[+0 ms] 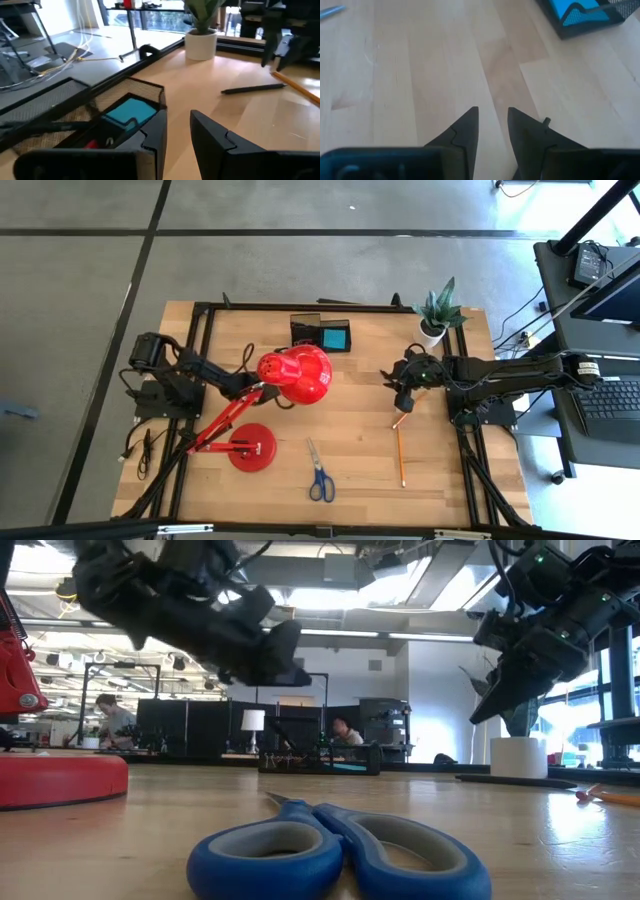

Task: Pick and place office supplies into organizer
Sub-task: Put the pen into the desk organizer

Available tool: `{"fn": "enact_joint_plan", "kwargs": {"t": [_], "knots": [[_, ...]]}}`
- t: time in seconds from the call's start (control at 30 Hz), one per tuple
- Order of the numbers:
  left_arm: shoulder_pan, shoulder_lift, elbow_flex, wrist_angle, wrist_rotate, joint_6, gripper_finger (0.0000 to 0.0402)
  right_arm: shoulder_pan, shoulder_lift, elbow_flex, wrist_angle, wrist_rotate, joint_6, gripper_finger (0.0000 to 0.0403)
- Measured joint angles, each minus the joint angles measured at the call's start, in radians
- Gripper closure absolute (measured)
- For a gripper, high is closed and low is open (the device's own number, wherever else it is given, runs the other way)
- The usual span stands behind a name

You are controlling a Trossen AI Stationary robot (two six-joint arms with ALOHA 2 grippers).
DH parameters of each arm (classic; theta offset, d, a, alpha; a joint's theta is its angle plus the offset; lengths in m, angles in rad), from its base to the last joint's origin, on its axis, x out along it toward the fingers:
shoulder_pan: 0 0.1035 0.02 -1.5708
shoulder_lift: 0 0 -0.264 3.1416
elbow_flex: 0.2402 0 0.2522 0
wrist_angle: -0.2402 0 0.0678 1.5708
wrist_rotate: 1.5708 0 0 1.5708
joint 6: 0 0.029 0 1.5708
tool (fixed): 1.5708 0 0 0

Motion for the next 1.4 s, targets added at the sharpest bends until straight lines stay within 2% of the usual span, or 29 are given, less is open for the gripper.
{"fn": "enact_joint_plan", "kwargs": {"t": [0.1, 0.27, 0.6, 0.73, 0.83, 0.97, 1.13, 1.4], "knots": [[-0.024, 0.000, -0.050, 0.059, -0.070, -0.008, 0.0322, 0.000, 0.000, 0.000, -0.016, 0.000, 0.003, 0.0295], [-0.061, 0.000, -0.152, 0.278, -0.172, 0.046, 0.0322, -0.001, 0.000, 0.000, -0.023, 0.000, 0.047, 0.0295], [-0.080, 0.000, -0.422, 0.735, -0.181, 0.060, 0.0323, -0.001, 0.000, 0.000, -0.007, 0.000, 0.059, 0.0295], [-0.080, -0.046, -0.512, 0.748, -0.213, -0.024, 0.0323, -0.001, 0.000, 0.000, -0.004, 0.000, 0.060, 0.0295], [-0.081, -0.108, -0.550, 0.747, -0.230, -0.018, 0.0323, -0.001, 0.000, 0.000, 0.008, 0.001, 0.055, 0.0295], [-0.081, -0.225, -0.582, 0.744, -0.243, 0.075, 0.0323, -0.010, 0.000, 0.000, 0.031, 0.001, 0.055, 0.0295], [-0.081, -0.389, -0.581, 0.746, -0.273, 0.259, 0.0323, -0.043, 0.000, 0.000, 0.038, 0.002, 0.052, 0.0295], [-0.110, -0.596, -0.581, 0.686, -0.376, 0.457, 0.0323, -0.069, 0.000, 0.000, 0.037, 0.001, 0.049, 0.0295]]}}
